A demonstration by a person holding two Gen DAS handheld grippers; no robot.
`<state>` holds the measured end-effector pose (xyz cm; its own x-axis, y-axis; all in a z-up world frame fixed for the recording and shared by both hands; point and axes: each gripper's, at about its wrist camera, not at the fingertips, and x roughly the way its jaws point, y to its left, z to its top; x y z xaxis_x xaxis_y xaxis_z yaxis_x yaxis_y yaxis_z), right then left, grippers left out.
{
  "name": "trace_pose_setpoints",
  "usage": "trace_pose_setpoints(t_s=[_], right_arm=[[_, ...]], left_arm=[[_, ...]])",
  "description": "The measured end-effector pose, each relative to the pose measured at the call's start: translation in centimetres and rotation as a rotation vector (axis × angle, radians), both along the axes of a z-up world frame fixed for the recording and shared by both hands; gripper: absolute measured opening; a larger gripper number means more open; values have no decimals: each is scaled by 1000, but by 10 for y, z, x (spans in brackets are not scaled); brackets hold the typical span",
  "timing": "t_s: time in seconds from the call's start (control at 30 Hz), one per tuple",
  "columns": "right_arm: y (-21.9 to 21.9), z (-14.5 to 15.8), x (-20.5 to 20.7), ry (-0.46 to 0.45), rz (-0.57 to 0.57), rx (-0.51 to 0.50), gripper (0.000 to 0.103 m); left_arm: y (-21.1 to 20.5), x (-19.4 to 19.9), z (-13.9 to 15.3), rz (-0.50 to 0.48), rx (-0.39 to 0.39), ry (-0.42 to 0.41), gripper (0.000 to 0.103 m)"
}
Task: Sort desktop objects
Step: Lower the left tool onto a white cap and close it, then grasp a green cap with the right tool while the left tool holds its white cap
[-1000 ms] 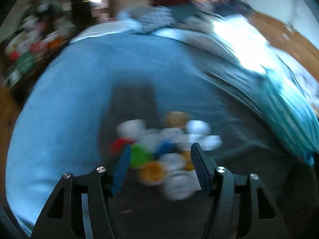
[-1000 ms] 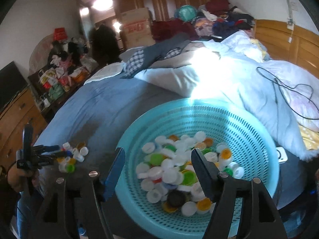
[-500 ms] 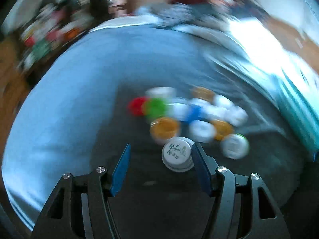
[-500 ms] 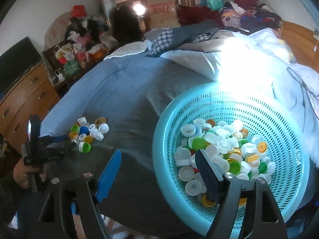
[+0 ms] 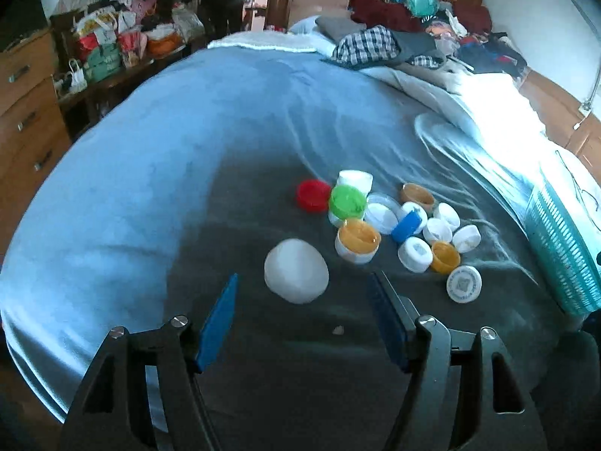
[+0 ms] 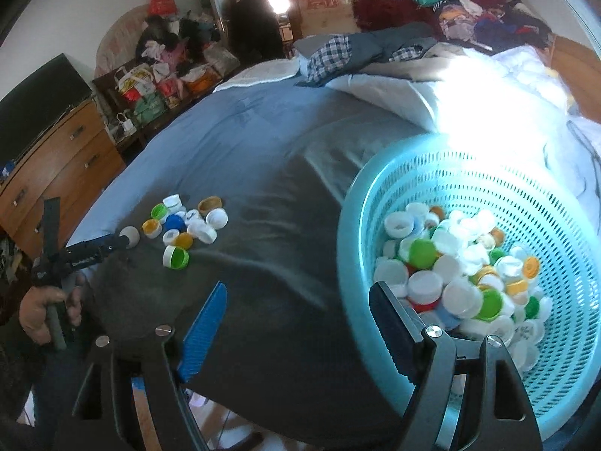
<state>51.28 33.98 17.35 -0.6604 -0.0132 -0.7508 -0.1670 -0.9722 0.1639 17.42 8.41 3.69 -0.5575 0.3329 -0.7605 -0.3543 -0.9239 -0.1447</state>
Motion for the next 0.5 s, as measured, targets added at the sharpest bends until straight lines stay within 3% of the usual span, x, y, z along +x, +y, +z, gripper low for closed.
trace_pose_setpoints(t_s=[0.1, 0.3, 0.37, 0.4, 0.5], right_arm=[[-2, -4, 1, -7, 5, -3, 83], [3, -3, 2, 3, -16, -26, 85], [1, -1, 3, 9, -14, -22, 85], [1, -1, 3, 11, -12, -23, 85], [0, -1, 3, 14, -4, -28, 84]], left_arm=[[7, -2, 5, -19, -48, 42, 64], [26, -14, -16, -71, -171, 15, 61], [31, -14, -20, -104, -179, 10, 38], [34, -15, -19, -110, -181, 14, 31], [30, -11, -7, -113, -122, 34, 31]])
